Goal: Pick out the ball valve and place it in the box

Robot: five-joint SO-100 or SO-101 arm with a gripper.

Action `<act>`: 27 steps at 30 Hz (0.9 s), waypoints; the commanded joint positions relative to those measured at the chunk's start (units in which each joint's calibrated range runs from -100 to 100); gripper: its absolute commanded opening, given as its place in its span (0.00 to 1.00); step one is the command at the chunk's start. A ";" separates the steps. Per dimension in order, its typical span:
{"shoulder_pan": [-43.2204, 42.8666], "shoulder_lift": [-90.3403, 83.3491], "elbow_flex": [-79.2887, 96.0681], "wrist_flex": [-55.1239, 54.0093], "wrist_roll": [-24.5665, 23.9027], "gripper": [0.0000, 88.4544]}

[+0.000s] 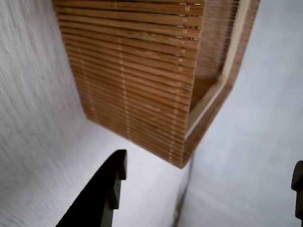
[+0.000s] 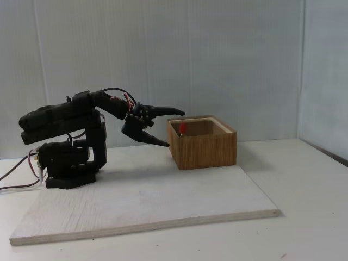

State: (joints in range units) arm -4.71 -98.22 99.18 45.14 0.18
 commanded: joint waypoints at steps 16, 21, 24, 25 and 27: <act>3.75 -0.42 -10.01 0.10 -1.37 0.03; 3.75 -0.42 -13.08 0.27 -1.37 0.03; 4.78 -0.42 -13.26 2.34 -1.16 0.03; 5.44 -0.42 -13.26 3.20 -1.22 0.03; 7.07 -0.42 -12.99 4.84 -1.22 0.01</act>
State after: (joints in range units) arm 0.48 -98.22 89.47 48.15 -0.90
